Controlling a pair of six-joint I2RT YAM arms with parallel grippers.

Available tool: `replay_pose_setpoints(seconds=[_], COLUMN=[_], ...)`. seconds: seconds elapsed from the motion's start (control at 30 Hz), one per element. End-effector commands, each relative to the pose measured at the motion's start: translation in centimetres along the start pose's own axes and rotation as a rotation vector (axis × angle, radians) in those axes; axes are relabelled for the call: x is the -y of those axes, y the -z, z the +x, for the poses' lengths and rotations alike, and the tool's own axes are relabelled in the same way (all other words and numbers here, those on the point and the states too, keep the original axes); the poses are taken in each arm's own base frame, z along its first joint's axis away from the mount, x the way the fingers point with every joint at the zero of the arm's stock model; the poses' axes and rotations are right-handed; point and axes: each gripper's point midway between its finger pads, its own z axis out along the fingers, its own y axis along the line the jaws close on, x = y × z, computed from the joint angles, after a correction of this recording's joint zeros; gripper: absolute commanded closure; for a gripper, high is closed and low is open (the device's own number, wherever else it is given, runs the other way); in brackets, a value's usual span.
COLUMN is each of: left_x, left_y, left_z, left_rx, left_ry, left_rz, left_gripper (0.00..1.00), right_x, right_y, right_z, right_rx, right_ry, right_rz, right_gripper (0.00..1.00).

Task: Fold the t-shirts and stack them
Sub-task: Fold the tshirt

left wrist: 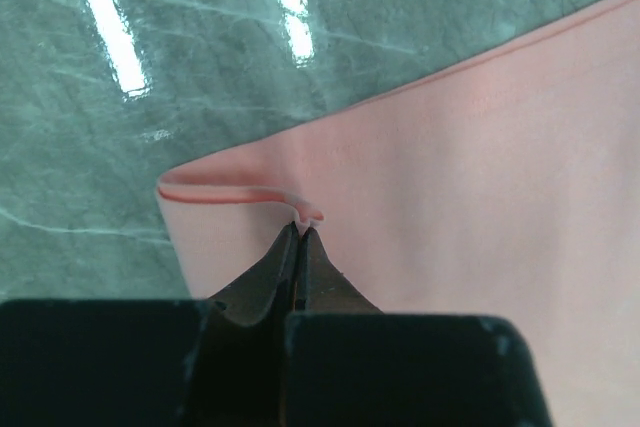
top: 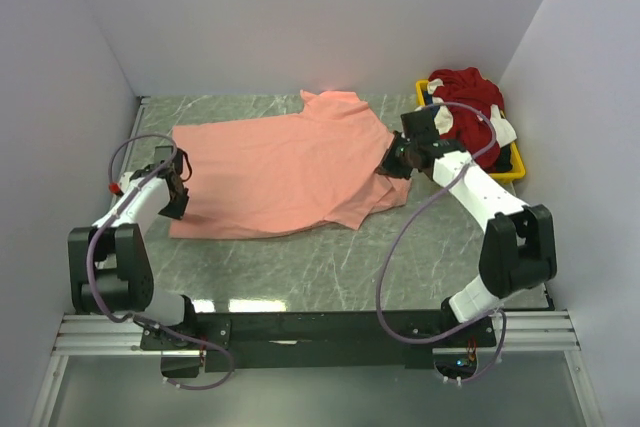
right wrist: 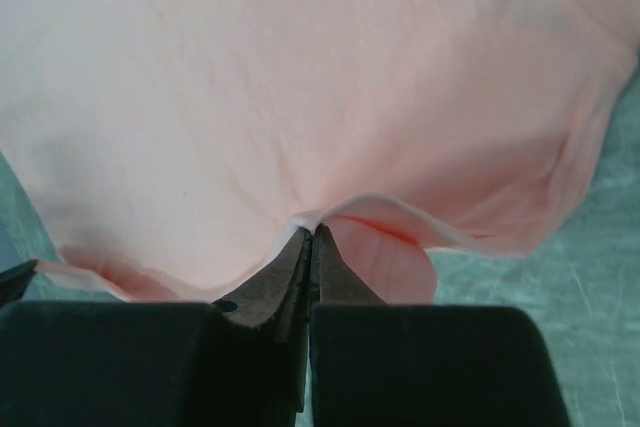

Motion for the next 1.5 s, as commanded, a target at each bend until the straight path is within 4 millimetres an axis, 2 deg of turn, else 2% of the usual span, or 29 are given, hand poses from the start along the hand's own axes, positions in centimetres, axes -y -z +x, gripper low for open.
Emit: replay_pose_setpoints(seconds=[0.0,0.07,0.27,0.4,0.63,0.97,1.2,1.47], left_x=[2.3,2.4,3.6,4.6,6.0,6.2,6.9,7.3], left_y=[0.0,-0.5,-1.5,-2.0,-2.2,-1.6,-1.9,-2.3], left_z=[-1.0,-1.0,-2.1,-2.4,-2.9,-4.1,-4.5,-4.5], left_rx=[-0.015,-0.022,-0.029,-0.043,-0.054,-0.047,-0.059,-0.067], left_ry=[0.016,0.016,0.046,0.045,0.059,0.079,0.068,0.068], left_rz=[0.049,0.036,0.048,0.048,0.066,0.104,0.109,0.105], left_gripper=[0.99,0.99,0.99,0.99,0.99,0.99,0.99,0.99], right_x=[-1.9,-2.5,-3.3,-3.0,-2.3,-2.0,-2.0,-2.2], right_y=[-0.3,-0.4,-1.8,-3.0,-3.6,-3.3,-3.9,-4.3], right_z=[-3.0,-4.4,-6.6,-7.3,-8.5,-9.8,-9.9,-11.6], right_rx=[0.028,0.043,0.034,0.021,0.024,0.045,0.035,0.044], right_ry=[-0.003,-0.013,-0.035,-0.054,-0.075,-0.094,-0.105,-0.107], right_rz=[-0.046,-0.066,-0.083,-0.085,-0.09,-0.103,-0.107,-0.111], right_gripper=[1.0,1.0,1.0,1.0,1.0,1.0,1.0,1.0])
